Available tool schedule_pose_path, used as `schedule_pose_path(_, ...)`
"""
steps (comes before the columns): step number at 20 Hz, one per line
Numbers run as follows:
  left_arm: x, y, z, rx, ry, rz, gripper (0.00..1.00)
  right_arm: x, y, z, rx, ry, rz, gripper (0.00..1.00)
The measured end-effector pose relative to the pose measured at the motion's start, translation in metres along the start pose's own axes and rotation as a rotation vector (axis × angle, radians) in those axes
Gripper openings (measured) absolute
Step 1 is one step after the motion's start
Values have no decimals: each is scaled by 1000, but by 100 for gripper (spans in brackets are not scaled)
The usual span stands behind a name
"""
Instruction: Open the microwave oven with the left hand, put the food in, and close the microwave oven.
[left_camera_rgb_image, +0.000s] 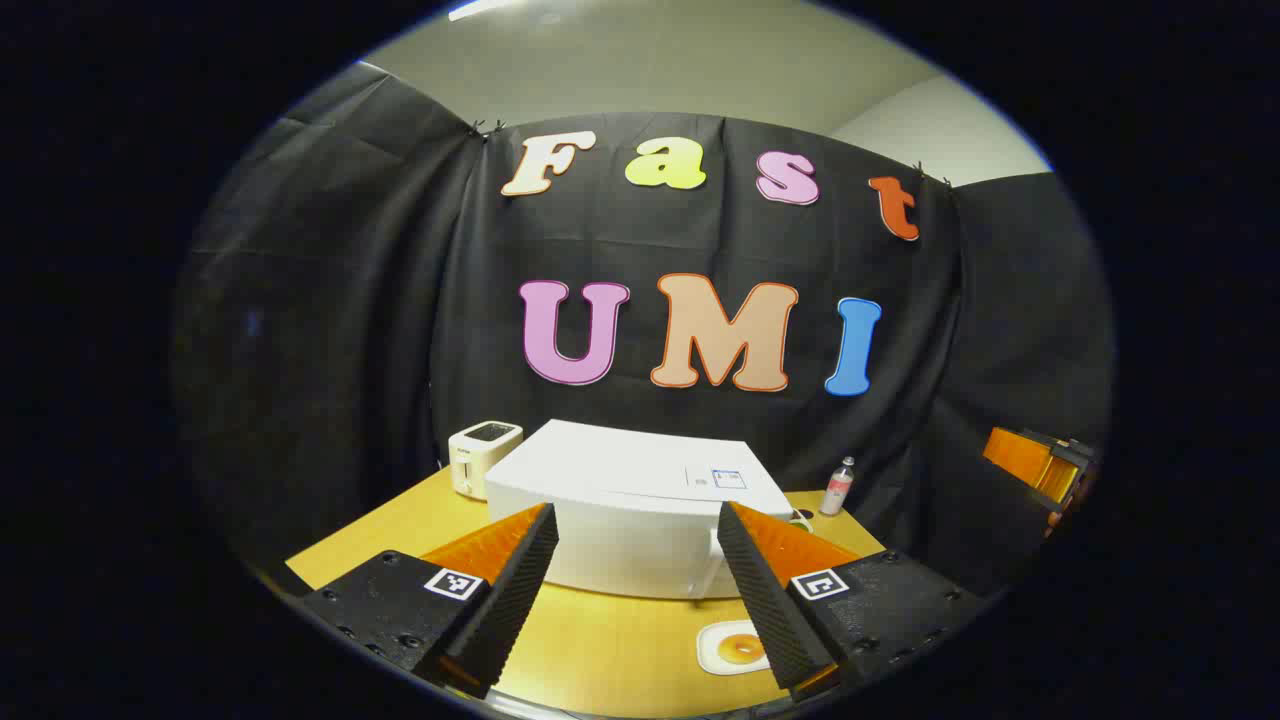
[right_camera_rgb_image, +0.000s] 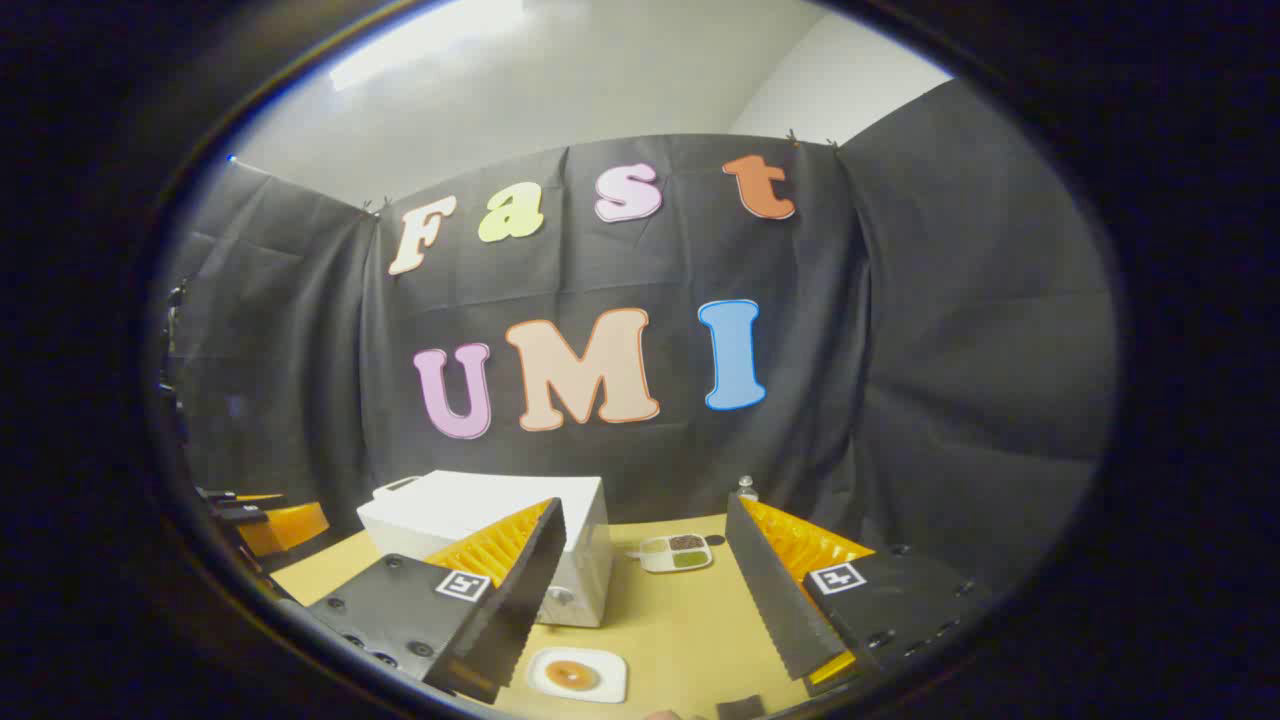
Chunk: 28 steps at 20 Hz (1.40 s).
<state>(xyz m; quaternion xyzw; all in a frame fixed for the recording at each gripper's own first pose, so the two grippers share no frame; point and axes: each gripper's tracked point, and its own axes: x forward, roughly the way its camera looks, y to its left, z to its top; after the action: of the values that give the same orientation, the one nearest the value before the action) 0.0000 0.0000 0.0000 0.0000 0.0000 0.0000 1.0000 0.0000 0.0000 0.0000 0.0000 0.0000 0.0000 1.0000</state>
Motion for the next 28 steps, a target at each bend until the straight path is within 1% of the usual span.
schedule_pose_path(1,5,5,4,2,-9,-20,94,1,11,2,-4,-9,-16,92)
schedule_pose_path(2,9,14,4,8,-8,-29,96,3,20,3,-11,-20,-33,92)
schedule_pose_path(4,12,30,3,36,-1,-38,96,5,37,7,-28,-39,-56,92)
schedule_pose_path(7,11,45,-2,62,18,-43,96,6,54,5,-42,-28,-61,92)
schedule_pose_path(9,10,52,-4,54,28,-41,96,3,55,-3,-64,1,-60,92)
schedule_pose_path(10,9,55,-7,44,37,-33,96,0,50,-8,-82,19,-69,92)
schedule_pose_path(11,7,57,-7,33,41,-26,93,-3,45,-8,-101,28,-84,99)
schedule_pose_path(12,6,59,-5,26,40,-18,96,-6,40,-5,-117,32,-103,92)
schedule_pose_path(13,5,62,-3,25,41,-6,93,-8,36,-4,-124,37,-116,92)
schedule_pose_path(14,5,64,-2,26,38,4,96,-8,34,-2,-122,38,-121,92)
schedule_pose_path(15,4,64,-1,28,36,11,96,-8,33,1,-113,36,-122,92)
schedule_pose_path(16,4,63,0,30,34,16,93,-7,30,2,-102,33,-119,92)
schedule_pose_path(17,5,62,0,33,34,19,93,-6,27,2,-93,34,-118,92)
schedule_pose_path(18,6,59,-1,34,33,20,96,-4,24,2,-88,36,-118,92)
schedule_pose_path(22,8,41,-6,18,41,4,96,-1,11,-3,-63,60,-119,92)
schedule_pose_path(28,10,23,-26,9,91,-28,96,-3,-23,-17,-58,110,-165,92)
